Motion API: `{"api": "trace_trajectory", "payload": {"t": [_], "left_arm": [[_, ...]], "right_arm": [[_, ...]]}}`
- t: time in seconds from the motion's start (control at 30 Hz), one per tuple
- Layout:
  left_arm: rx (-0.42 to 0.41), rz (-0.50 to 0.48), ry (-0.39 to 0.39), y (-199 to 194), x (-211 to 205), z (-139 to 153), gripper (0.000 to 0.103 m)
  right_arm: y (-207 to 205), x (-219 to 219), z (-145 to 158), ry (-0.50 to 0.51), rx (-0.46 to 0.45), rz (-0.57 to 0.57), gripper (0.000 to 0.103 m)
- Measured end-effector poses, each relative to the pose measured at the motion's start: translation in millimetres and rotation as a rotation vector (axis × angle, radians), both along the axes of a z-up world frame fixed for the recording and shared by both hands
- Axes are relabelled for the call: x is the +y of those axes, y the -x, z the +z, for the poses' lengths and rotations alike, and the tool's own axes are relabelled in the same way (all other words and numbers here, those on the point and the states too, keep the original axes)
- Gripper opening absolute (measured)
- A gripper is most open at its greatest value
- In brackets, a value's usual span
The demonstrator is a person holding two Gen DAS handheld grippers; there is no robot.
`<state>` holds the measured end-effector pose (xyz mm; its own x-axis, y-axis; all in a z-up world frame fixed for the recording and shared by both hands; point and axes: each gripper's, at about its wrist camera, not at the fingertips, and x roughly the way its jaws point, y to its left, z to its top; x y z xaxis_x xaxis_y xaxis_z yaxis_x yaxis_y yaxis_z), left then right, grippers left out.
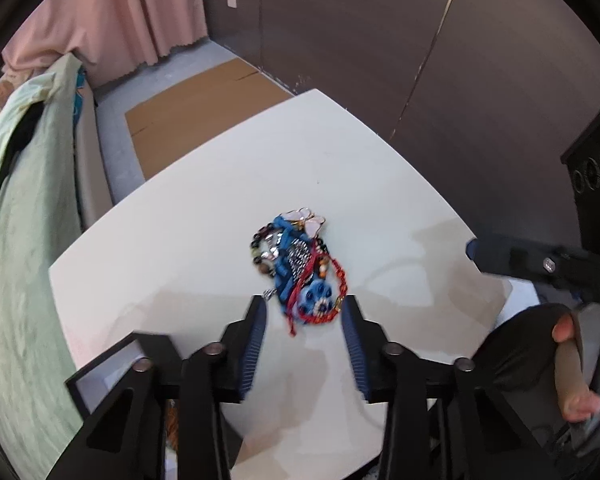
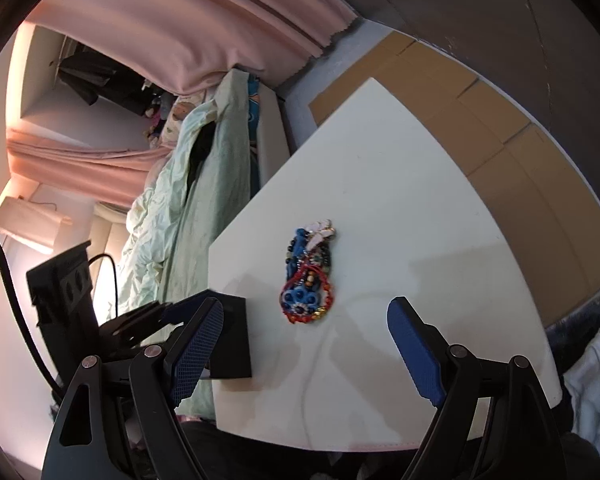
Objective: Organize jewelry
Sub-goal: 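Move the left gripper onto the pile and close on the red string bracelet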
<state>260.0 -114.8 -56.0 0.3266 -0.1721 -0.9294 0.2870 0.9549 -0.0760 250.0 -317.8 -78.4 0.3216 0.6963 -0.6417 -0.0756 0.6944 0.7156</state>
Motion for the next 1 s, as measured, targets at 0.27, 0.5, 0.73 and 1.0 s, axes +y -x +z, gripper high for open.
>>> {"api": "trace_trajectory", "payload": {"t": [0.27,0.5,0.73,1.0], "left_arm": [[0.057,0.002,-0.023,-27.6,-18.0,-27.9,0.024],[0.111,0.017,-0.035,-41.5,-20.2,-45.7,0.024],[0.13,0.038,-0.04,-46.4,-17.8,-56.6,0.008],[0.106,0.041,-0.009,-37.7,-13.4,-38.5,0.005]], "right_arm": [[-6.4,-15.0,-13.3,-0.034,0.066,-0.05,0.092],[-12.3,-19.0,-26.0,-0.11,0.128,-0.044,0.092],[-11.6,-15.5,-26.3,-0.124,0.131,-0.026,0.092],[-12.0,-12.2,-25.2,-0.104,0.12,-0.009,0.092]]}}
